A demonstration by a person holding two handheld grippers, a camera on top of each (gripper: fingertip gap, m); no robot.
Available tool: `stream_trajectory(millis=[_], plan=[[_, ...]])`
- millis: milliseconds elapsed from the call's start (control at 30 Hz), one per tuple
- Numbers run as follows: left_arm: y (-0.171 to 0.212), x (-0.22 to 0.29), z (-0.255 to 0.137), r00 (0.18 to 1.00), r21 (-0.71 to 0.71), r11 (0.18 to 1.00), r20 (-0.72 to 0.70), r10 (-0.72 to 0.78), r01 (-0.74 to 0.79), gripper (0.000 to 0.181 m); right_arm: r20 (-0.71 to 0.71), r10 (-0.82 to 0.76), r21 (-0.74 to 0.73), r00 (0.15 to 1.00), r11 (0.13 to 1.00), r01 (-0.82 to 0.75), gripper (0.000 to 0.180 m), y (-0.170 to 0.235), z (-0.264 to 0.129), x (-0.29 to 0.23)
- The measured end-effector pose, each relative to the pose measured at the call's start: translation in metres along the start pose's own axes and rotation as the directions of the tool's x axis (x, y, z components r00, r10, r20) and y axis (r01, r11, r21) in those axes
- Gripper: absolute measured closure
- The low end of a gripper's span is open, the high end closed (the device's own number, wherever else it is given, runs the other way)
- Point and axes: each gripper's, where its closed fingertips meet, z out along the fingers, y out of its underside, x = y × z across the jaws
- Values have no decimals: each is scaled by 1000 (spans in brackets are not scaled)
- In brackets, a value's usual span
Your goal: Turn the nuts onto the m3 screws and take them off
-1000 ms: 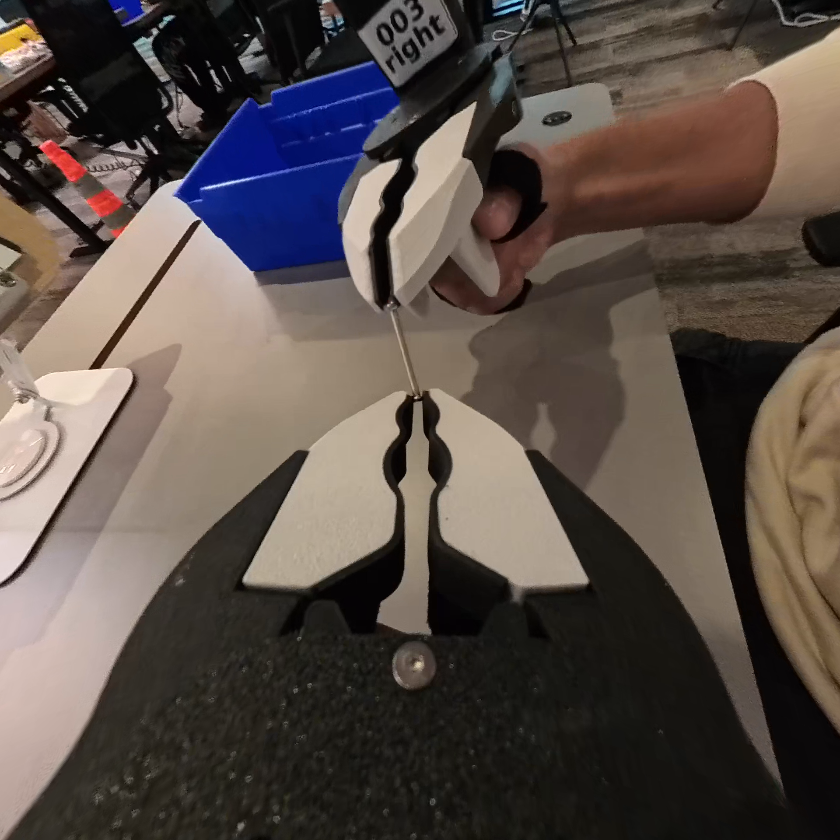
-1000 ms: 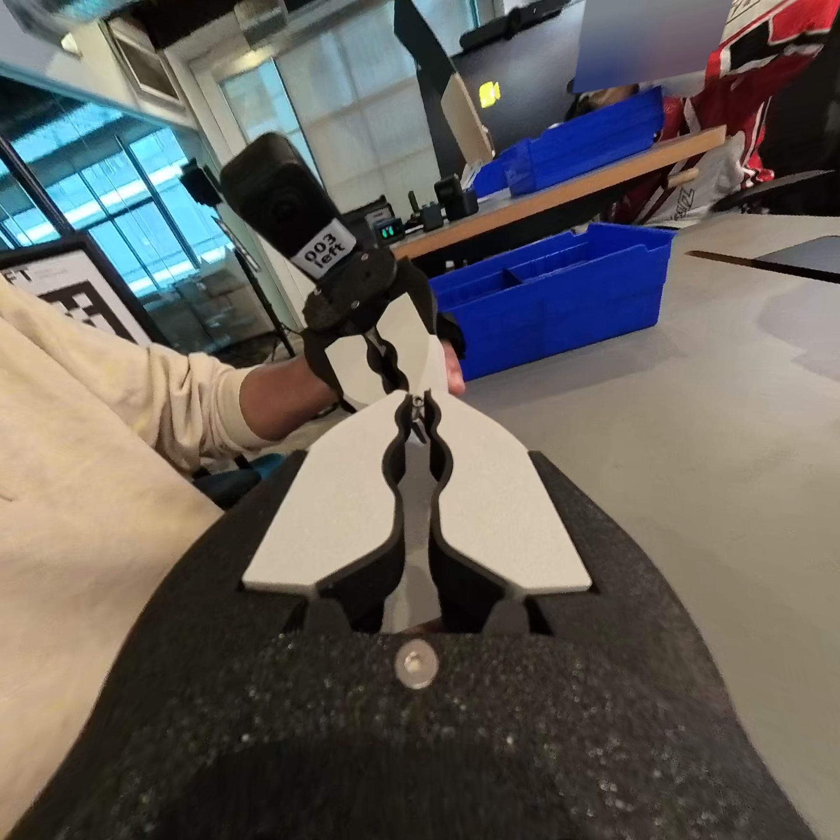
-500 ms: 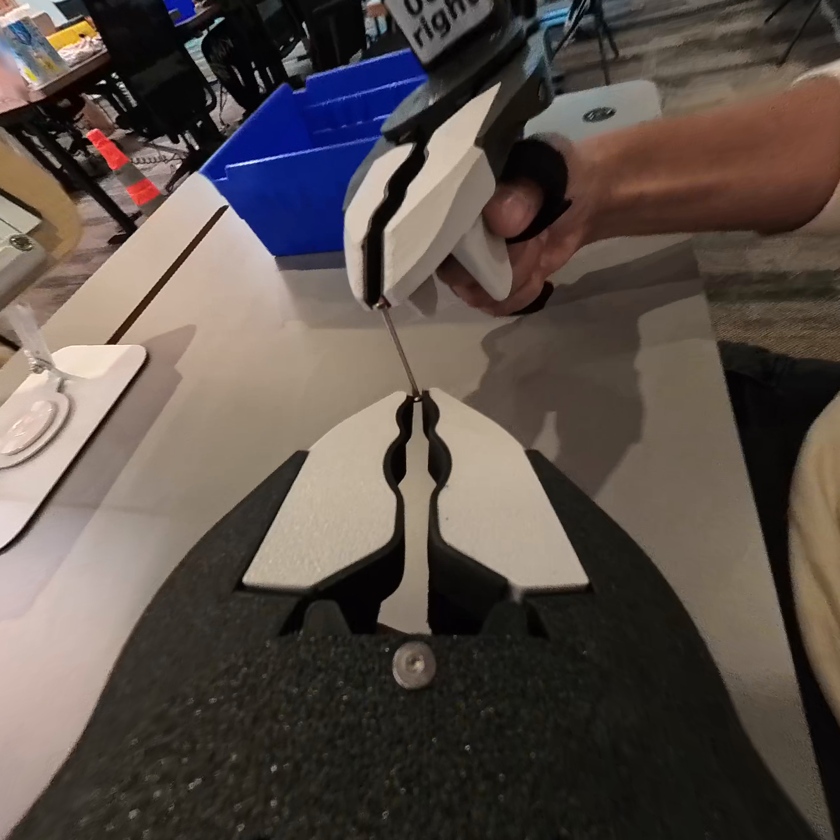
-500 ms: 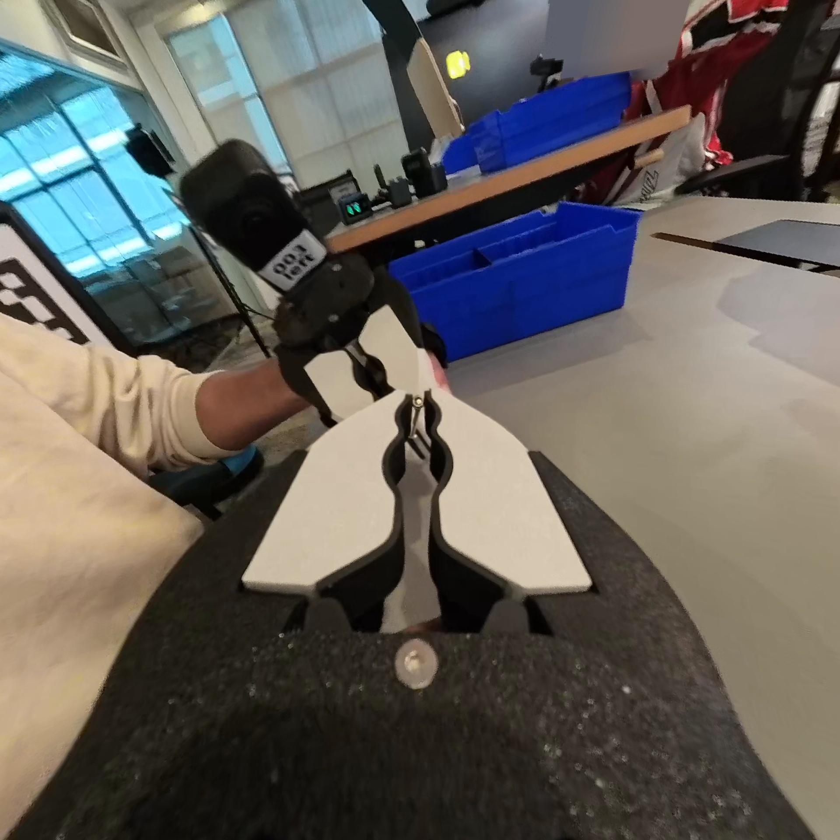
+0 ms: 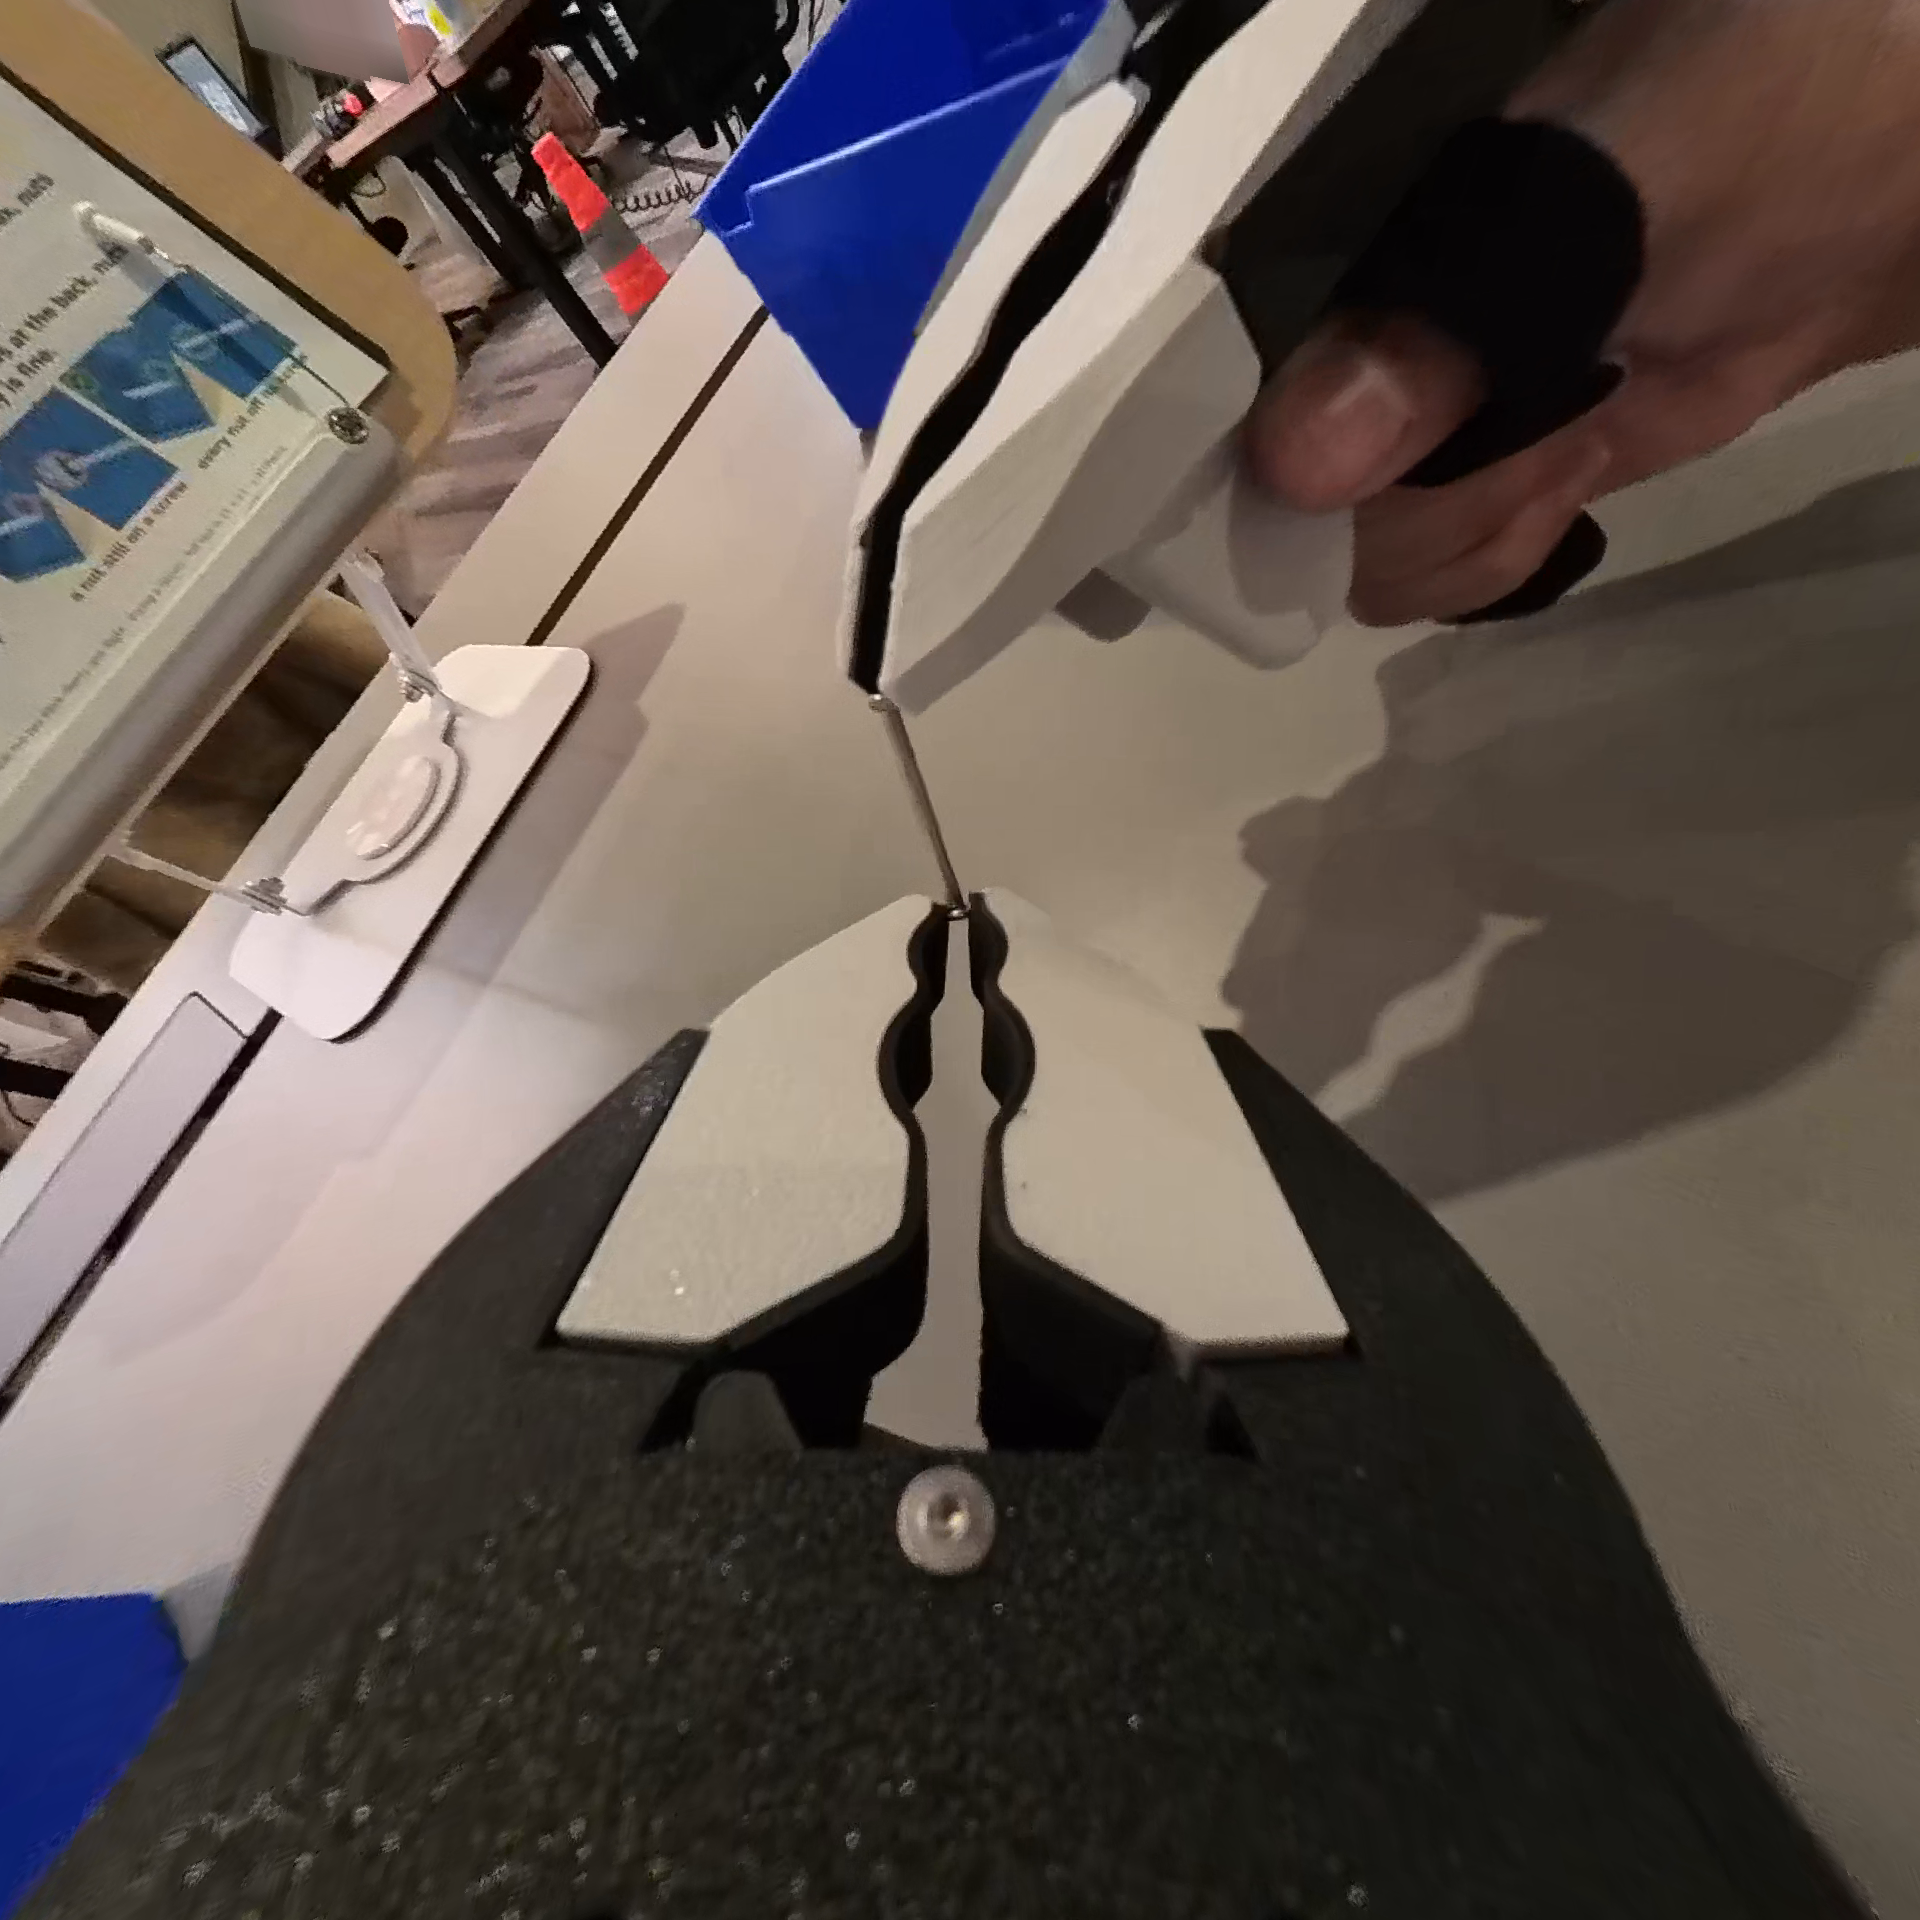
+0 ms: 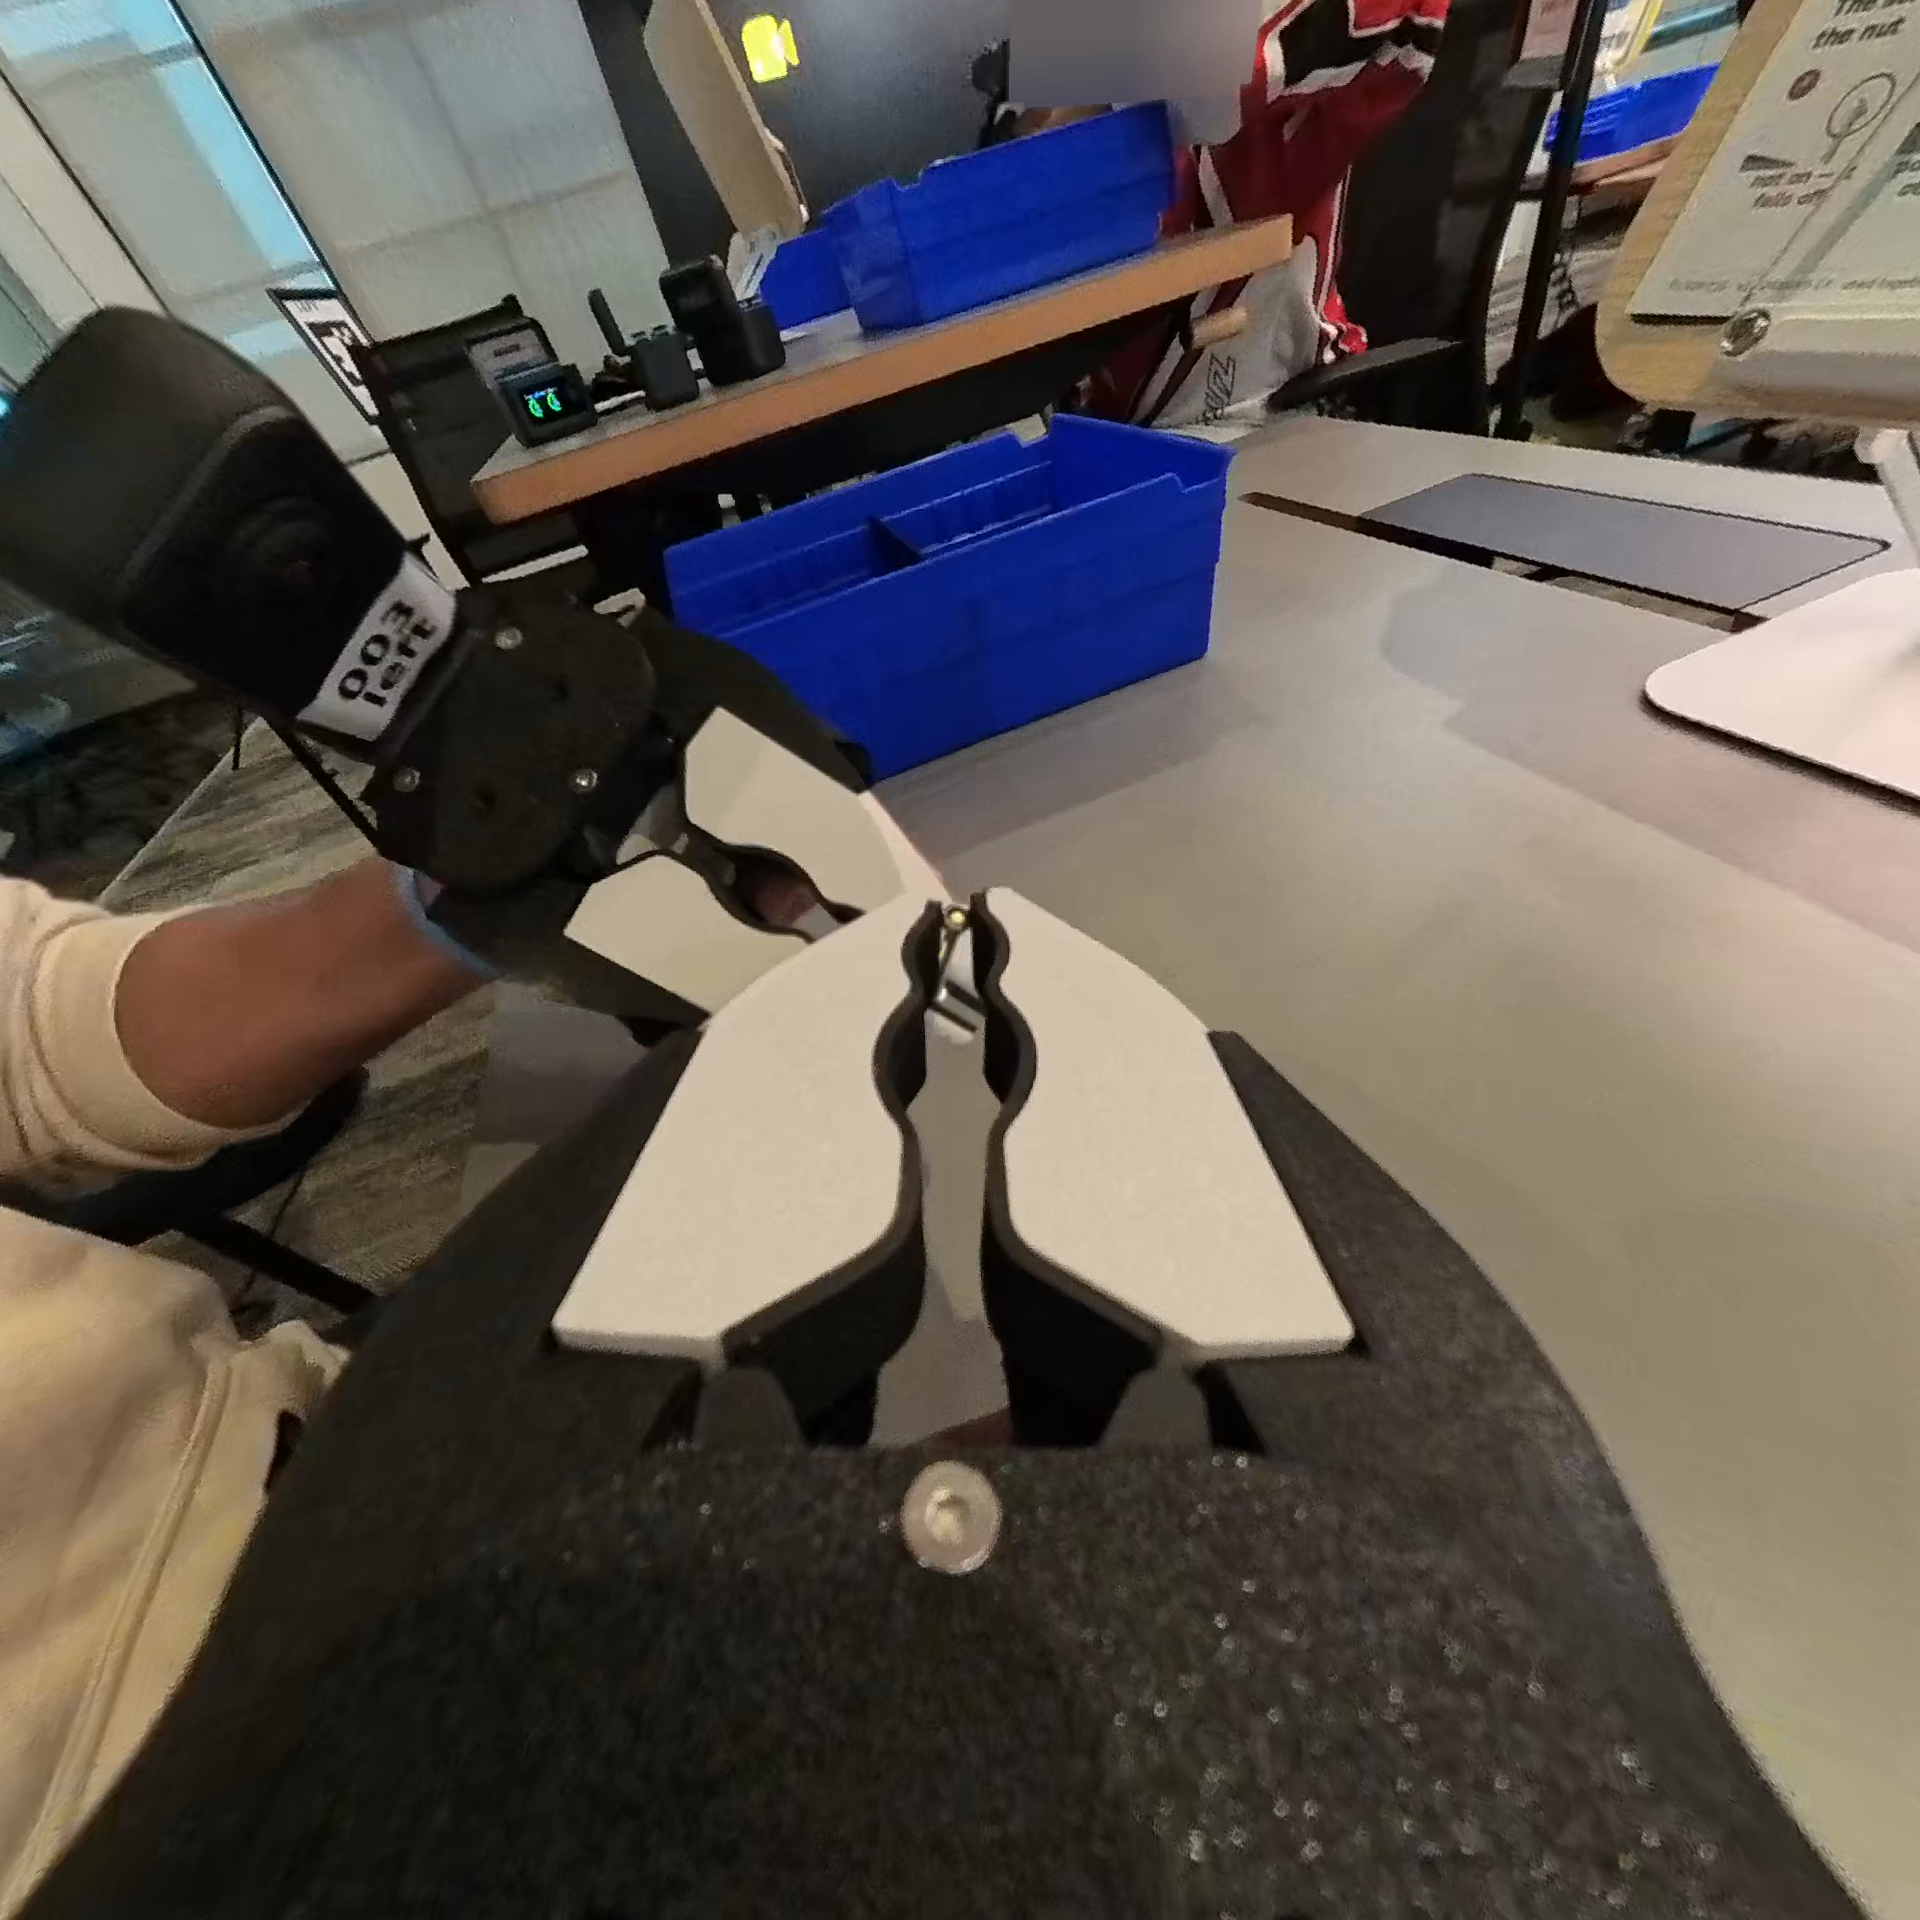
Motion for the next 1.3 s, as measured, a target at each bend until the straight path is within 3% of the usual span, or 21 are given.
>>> stream_trajectory(millis=[533,633,867,1300], plan=[[0,-3,-2,996,70,994,-21,-86,87,178,-1,32,40,999,999,-32,170,-6,-2,4],[-9,5,-7,991,141,983,-82,-106,117,178,65,114,46,991,992,-117,151,-5,3,0],[-35,20,-26,928,326,898,-320,-189,295,178,318,180,116,931,967,-227,145,-22,0,-33],[-30,15,-31,910,342,877,-357,-212,338,178,326,196,116,925,963,-245,147,-22,-1,-33]])
